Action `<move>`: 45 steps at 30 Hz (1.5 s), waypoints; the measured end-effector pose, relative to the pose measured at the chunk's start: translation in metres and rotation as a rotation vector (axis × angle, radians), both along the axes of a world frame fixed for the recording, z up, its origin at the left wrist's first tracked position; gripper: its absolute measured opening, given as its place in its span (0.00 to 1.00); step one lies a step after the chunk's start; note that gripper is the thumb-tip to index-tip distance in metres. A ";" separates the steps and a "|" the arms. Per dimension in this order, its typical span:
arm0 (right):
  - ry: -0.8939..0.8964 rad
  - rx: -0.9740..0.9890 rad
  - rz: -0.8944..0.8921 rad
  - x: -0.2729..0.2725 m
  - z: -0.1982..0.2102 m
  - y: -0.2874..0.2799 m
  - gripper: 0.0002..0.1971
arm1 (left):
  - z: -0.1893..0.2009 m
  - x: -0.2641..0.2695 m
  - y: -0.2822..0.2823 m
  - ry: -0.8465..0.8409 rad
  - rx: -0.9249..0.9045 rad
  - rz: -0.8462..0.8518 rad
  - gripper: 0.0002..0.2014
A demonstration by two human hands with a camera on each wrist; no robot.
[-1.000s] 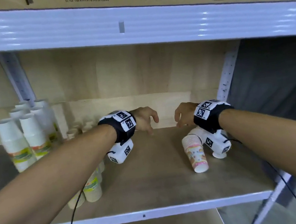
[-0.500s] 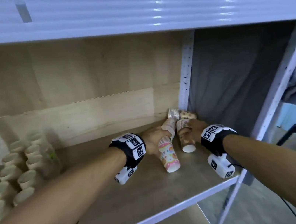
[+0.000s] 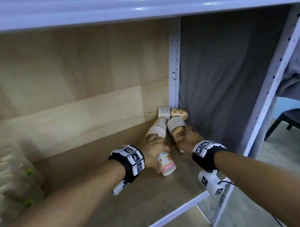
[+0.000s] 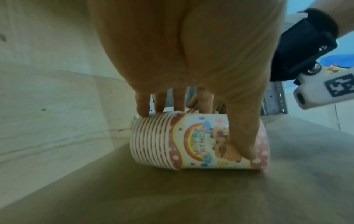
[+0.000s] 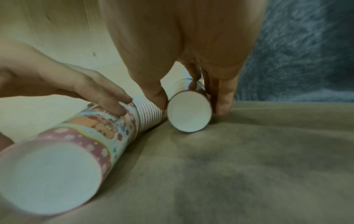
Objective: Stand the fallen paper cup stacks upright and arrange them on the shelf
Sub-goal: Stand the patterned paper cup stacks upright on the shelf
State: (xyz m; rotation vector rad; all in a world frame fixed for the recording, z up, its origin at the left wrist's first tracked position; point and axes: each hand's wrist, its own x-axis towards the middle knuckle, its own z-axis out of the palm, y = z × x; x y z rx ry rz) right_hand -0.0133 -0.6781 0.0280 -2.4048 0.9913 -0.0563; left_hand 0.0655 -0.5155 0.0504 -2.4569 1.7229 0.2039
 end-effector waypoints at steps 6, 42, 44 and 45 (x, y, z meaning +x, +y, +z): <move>-0.039 -0.017 0.013 -0.005 -0.012 -0.011 0.41 | -0.011 0.000 -0.008 -0.196 0.076 -0.097 0.38; 0.157 -0.243 0.382 0.021 0.129 0.018 0.18 | 0.093 0.030 0.046 0.377 -0.258 0.442 0.23; 0.187 -0.254 0.441 0.029 0.139 0.033 0.18 | 0.103 0.035 0.057 0.360 -0.213 0.497 0.26; 0.196 -0.256 0.472 0.034 0.143 0.041 0.18 | 0.107 0.037 0.063 0.365 -0.202 0.527 0.27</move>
